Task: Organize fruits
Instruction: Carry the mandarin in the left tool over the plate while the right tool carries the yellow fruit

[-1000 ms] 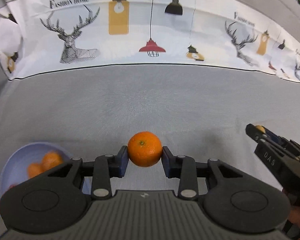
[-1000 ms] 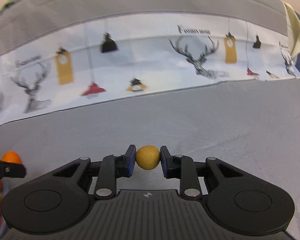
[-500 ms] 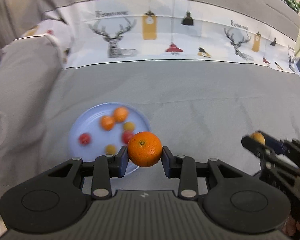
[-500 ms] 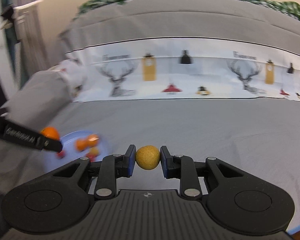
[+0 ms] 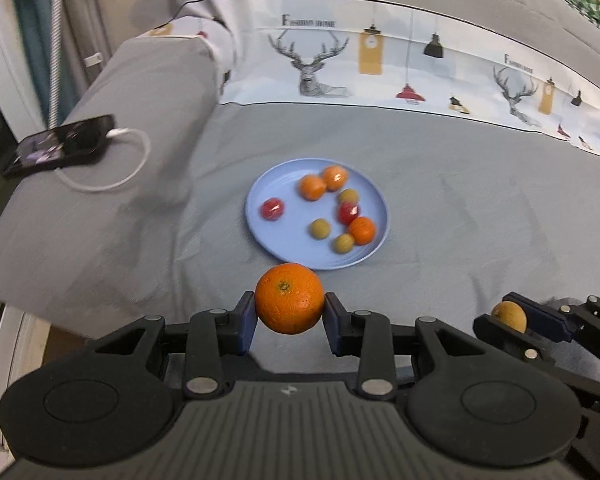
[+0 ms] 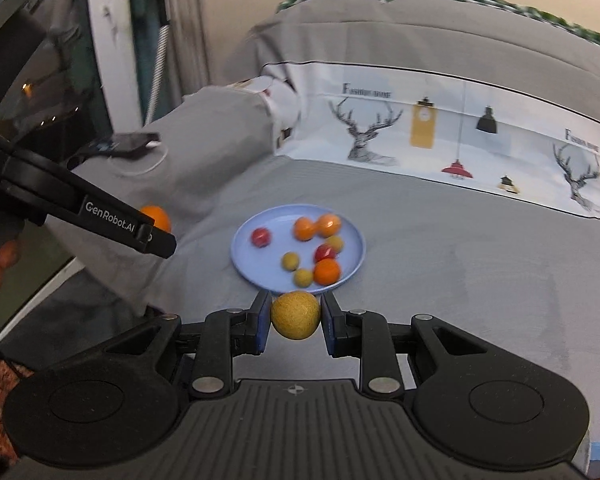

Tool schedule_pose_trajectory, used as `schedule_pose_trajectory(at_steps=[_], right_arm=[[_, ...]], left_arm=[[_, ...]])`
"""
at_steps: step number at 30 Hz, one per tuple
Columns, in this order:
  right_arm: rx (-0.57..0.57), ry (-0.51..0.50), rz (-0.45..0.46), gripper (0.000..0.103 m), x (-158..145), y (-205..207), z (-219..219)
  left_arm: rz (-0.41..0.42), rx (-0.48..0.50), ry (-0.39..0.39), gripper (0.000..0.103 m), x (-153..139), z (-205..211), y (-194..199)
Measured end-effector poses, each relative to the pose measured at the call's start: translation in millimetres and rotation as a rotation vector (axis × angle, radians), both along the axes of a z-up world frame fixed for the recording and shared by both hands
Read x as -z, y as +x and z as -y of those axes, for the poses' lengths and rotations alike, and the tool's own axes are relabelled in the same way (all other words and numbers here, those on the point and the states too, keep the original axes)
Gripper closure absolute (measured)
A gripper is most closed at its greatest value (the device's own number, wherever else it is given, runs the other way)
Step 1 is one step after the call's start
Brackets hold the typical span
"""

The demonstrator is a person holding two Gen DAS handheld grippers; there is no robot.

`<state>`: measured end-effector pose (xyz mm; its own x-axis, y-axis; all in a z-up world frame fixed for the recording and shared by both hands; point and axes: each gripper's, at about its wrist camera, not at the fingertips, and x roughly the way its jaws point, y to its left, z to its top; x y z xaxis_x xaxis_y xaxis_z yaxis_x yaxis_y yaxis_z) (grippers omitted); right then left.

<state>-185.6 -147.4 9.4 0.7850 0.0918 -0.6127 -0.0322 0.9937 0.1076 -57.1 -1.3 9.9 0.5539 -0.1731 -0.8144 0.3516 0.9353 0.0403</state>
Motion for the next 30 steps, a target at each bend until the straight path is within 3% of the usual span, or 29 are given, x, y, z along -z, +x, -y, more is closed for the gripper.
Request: schedule_pose_trajectory(at_steps=[9, 30], right_arm=[[-0.034, -0.036, -0.022, 0.075, -0.6, 1.9, -18.8], [-0.046, -0.028, -0.067, 0.075, 7.8, 14.9, -16.7]], left_arm=[[-0.034, -0.032, -0.02, 0.064, 9.7, -25.0, -6.8], [-0.063, -0.022, -0.015, 0.064, 18.2, -18.6, 4.4]])
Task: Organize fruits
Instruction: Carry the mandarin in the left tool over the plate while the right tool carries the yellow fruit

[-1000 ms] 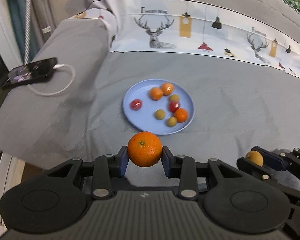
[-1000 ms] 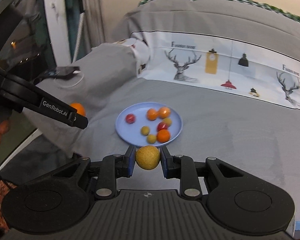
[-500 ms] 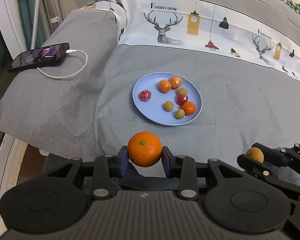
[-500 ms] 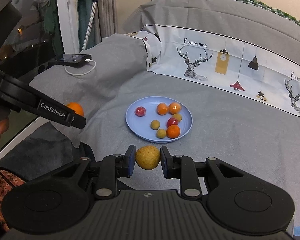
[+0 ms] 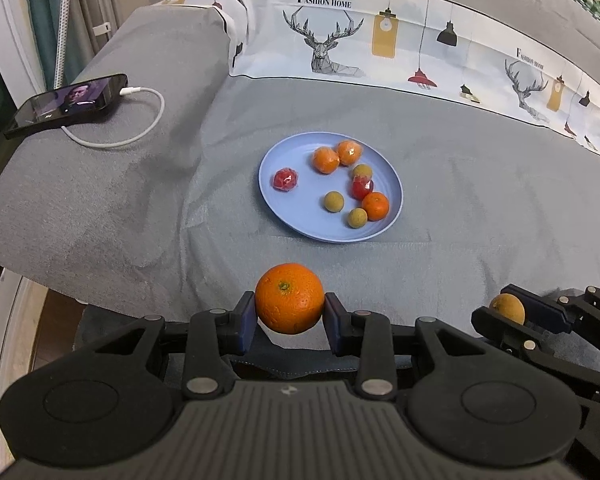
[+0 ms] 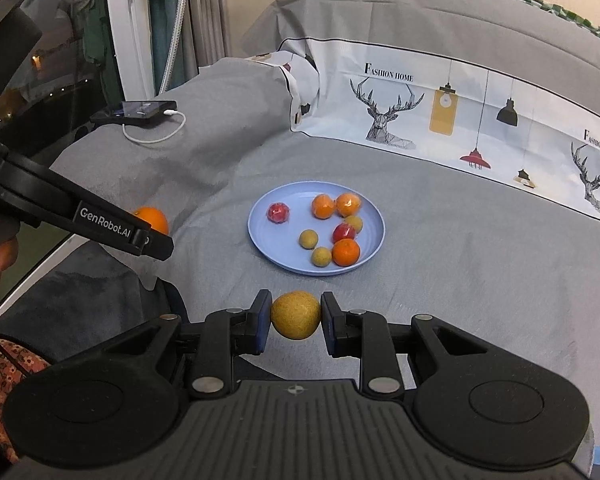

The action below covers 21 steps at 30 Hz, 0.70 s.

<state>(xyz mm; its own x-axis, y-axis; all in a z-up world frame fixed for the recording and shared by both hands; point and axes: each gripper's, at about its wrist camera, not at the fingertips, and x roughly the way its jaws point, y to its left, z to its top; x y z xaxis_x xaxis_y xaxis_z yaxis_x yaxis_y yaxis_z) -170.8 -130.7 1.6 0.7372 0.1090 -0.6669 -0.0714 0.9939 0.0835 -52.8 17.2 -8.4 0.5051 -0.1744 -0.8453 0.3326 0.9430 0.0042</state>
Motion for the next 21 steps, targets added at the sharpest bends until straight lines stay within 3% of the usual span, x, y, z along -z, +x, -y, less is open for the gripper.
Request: schedule_pose_trajectory(at_steps=[21], right_arm=[[0.011, 0.032, -0.044, 0.075, 16.6, 57.9, 7.5]], left_arm=[[-0.02, 0.015, 0.023, 0.064, 10.6, 8.0, 69.8]])
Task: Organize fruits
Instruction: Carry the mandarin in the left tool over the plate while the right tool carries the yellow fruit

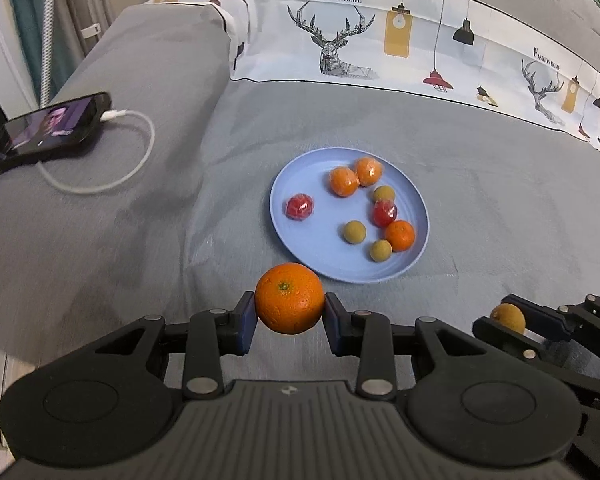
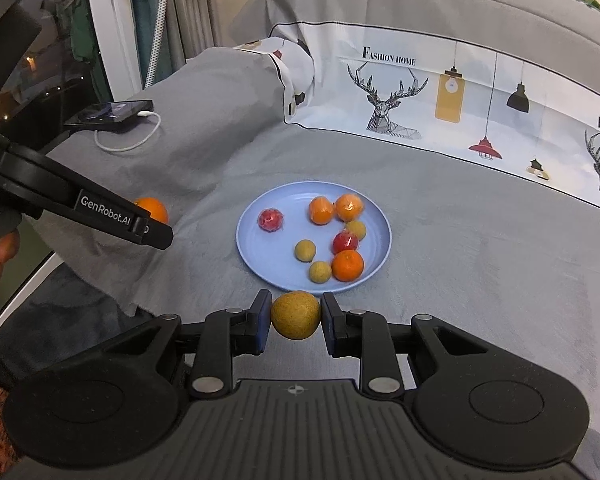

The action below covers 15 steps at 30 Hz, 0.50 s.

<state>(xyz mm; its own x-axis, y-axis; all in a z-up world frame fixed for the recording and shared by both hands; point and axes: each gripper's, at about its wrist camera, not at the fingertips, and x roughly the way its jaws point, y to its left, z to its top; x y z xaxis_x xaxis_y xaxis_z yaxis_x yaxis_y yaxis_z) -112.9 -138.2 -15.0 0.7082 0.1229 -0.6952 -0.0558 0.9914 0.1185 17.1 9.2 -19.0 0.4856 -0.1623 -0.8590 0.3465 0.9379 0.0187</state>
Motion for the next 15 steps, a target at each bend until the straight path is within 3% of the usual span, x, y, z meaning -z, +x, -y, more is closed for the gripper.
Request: schedule_pose_trajectory(at_steps=[9, 15], right_arm=[[0.011, 0.004, -0.015, 0.075, 20.4, 58.9, 5.7], [0.023, -0.01, -0.035, 0.075, 46.9, 100.1, 18.5]], left_arm=[[-0.027, 0.042, 0.026, 0.064, 20.7, 30.4, 53.5], [-0.055, 0.082, 0.029, 0.064, 52.3, 57.3, 88.0]])
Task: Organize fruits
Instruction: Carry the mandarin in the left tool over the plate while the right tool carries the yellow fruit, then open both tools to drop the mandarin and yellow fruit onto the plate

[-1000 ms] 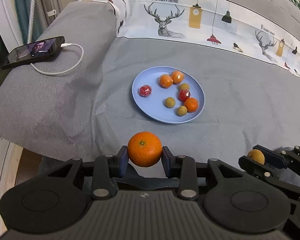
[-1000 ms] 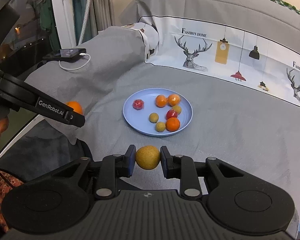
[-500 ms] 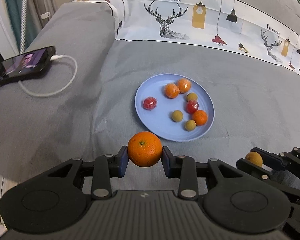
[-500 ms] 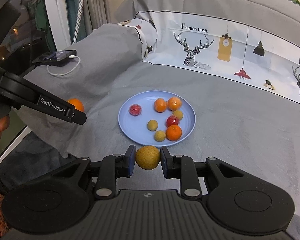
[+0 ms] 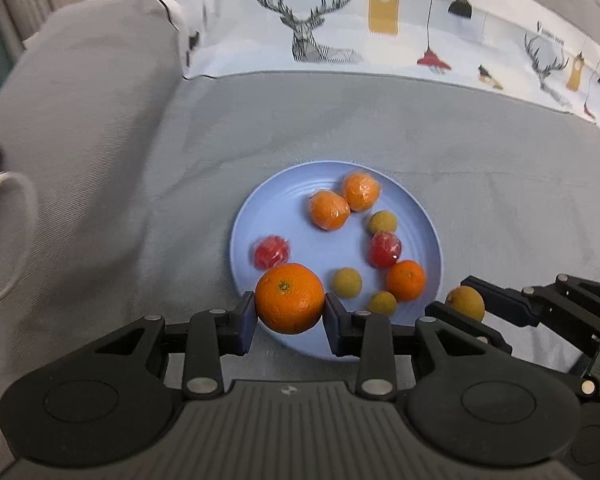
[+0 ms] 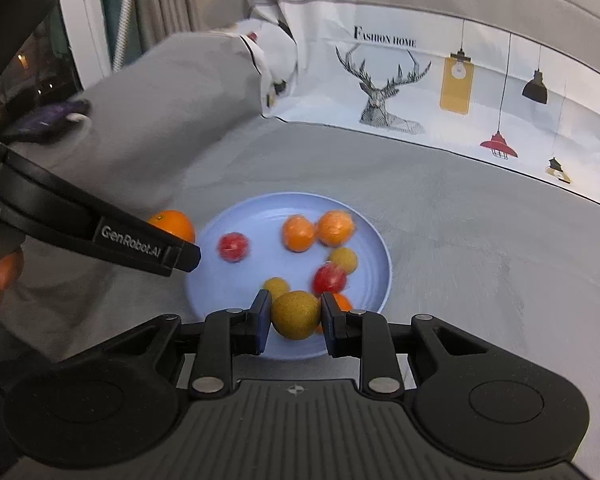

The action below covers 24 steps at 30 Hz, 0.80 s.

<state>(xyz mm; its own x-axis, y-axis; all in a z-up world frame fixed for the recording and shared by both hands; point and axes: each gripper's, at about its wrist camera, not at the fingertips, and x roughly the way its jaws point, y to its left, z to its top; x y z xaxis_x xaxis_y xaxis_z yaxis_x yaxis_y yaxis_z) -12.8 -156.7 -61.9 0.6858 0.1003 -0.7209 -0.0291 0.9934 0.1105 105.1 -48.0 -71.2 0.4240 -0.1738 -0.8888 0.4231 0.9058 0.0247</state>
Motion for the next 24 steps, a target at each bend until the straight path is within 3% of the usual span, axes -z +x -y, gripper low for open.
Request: schedule_pose_trajectory(at_steps=[13, 14, 15, 16, 17, 18, 20, 24], right_arm=[[-0.028, -0.021, -0.04, 0.075, 34.2, 48.6, 16.4], [-0.034, -0.019, -0.039, 0.075, 35.7, 52.0, 16.4], [-0.041, -0.015, -0.035, 0.074, 37.1, 55.3, 16.4], [-0.047, -0.015, -0.031, 0.068, 38.1, 57.7, 16.0], [-0.05, -0.024, -0.033, 0.055, 38.9, 60.3, 15.2], [-0.051, -0.031, -0.039, 0.048, 38.6, 62.2, 14.7], [-0.031, -0.043, -0.052, 0.022, 33.8, 60.3, 14.4], [-0.014, -0.04, -0.043, 0.008, 14.6, 36.6, 13.5]], left_arm=[[-0.033, 0.004, 0.024, 0.061, 43.4, 22.5, 44.4], [-0.018, 0.012, 0.016, 0.042, 45.0, 23.6, 46.2], [-0.008, 0.014, 0.01, 0.015, 45.3, 24.2, 47.8], [0.005, 0.006, 0.003, 0.005, 44.0, 24.2, 48.5], [0.019, -0.003, -0.006, 0.0, 40.8, 23.2, 48.4], [0.031, -0.01, -0.014, 0.0, 36.2, 21.9, 47.2], [0.015, -0.011, -0.004, 0.0, 28.5, 19.0, 44.2], [0.013, -0.062, 0.038, 0.0, 14.1, 5.9, 24.6]])
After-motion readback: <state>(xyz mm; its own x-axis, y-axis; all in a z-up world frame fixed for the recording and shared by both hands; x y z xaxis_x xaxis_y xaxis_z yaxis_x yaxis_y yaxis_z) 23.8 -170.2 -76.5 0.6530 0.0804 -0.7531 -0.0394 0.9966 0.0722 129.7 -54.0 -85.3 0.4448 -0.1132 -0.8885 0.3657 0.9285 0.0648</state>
